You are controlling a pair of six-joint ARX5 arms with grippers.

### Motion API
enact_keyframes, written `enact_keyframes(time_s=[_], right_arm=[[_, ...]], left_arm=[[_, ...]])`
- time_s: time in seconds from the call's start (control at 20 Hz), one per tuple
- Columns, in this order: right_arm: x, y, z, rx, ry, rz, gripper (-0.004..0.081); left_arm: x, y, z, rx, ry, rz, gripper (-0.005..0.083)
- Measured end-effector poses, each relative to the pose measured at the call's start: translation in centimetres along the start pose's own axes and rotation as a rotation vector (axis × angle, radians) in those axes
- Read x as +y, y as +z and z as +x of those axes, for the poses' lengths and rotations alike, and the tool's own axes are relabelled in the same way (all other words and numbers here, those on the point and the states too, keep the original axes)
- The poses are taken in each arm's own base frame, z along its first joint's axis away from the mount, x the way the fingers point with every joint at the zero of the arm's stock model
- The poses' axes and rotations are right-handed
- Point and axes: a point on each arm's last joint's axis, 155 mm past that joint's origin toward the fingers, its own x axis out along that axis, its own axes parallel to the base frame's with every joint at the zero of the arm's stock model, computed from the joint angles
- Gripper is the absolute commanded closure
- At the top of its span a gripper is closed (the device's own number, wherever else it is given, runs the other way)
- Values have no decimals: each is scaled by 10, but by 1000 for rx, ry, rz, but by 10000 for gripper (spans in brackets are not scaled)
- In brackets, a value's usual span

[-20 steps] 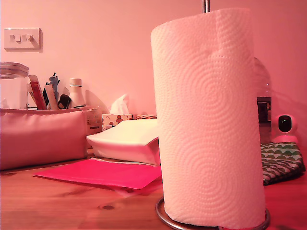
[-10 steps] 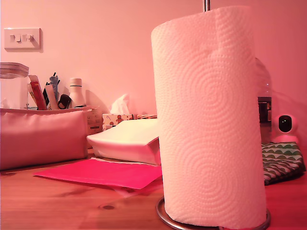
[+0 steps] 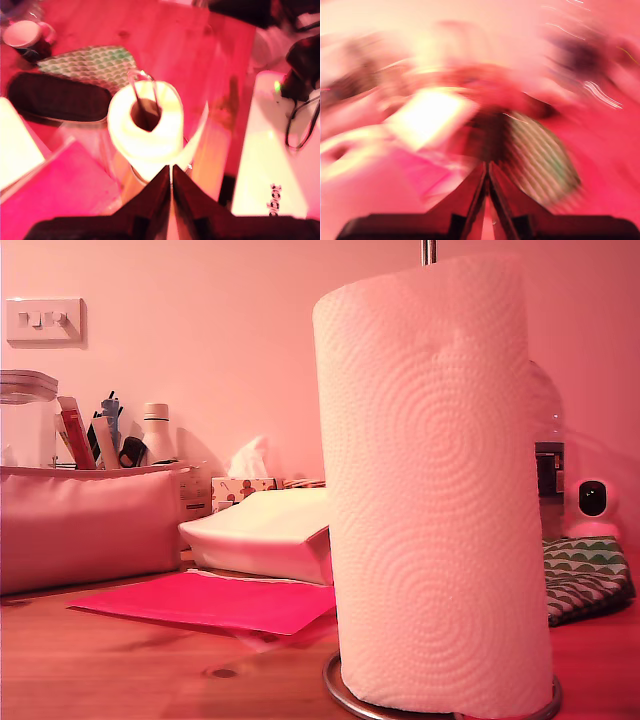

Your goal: Insert the paper towel roll into the metallic stand.

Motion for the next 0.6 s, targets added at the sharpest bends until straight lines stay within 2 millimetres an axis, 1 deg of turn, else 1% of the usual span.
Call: enact_keyframes(time_s=[0.1, 0.25, 0.35, 0.4, 0.5, 0.55, 0.6], right_arm=[[13, 10, 8, -29, 54, -69, 783], [24, 24, 20, -71, 97, -99, 783], [34, 22, 35, -59, 129, -178, 783], [35, 20, 44, -52, 127, -206, 783], [29, 15, 62, -26, 96, -227, 783], [19, 14, 69, -19, 58, -226, 783], [5, 13, 73, -10, 9, -227, 783]], left_arm=[[-2, -5, -2, -48, 10, 9, 792], [-1, -14, 4, -114, 29, 22, 792], [3, -20, 11, -154, 56, 11, 792], [6, -23, 12, -166, 76, 9, 792], [11, -28, 10, -178, 111, 9, 792], [13, -29, 8, -182, 125, 9, 792], [15, -29, 6, -188, 140, 8, 792]])
